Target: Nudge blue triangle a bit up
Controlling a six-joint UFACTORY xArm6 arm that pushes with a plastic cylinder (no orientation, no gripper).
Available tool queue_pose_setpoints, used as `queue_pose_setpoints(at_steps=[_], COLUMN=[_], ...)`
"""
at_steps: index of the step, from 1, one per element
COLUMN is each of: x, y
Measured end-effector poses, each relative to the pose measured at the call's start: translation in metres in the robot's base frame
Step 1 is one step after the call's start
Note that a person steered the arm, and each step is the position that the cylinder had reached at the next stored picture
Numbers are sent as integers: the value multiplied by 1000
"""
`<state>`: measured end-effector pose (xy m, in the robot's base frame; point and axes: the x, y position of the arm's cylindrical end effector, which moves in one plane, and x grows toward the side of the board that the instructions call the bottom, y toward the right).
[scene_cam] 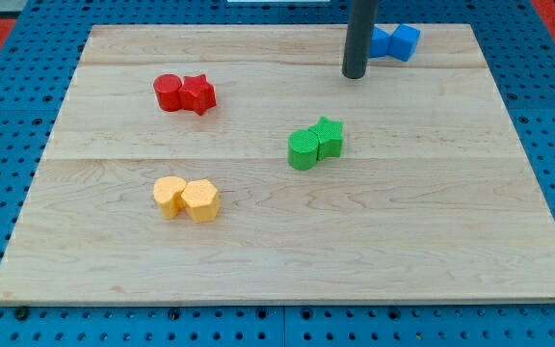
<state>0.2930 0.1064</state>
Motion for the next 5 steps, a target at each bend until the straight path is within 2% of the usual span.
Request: queue_pose_setpoints(at_steps=[5], x=[-14], y=[21])
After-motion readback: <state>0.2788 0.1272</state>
